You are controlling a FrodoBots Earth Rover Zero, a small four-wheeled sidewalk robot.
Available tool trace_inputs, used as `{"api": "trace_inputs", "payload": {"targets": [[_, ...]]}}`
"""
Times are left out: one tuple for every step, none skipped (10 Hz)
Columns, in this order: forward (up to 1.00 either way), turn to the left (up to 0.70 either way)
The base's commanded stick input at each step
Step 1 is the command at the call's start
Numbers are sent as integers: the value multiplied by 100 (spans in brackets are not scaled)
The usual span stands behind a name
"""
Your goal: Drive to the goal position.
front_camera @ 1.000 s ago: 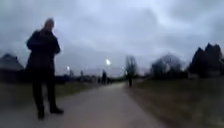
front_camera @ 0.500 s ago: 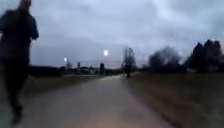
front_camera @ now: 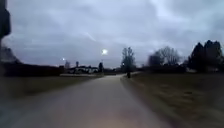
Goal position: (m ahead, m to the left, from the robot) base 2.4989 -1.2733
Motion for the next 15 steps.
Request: {"api": "trace_inputs", "payload": {"targets": [[100, 4], [100, 4], [100, 4], [100, 4], [100, 4], [100, 4], [100, 4], [100, 4], [100, 4], [100, 4], [100, 4], [100, 4], [100, 4], [100, 4], [100, 4]]}}
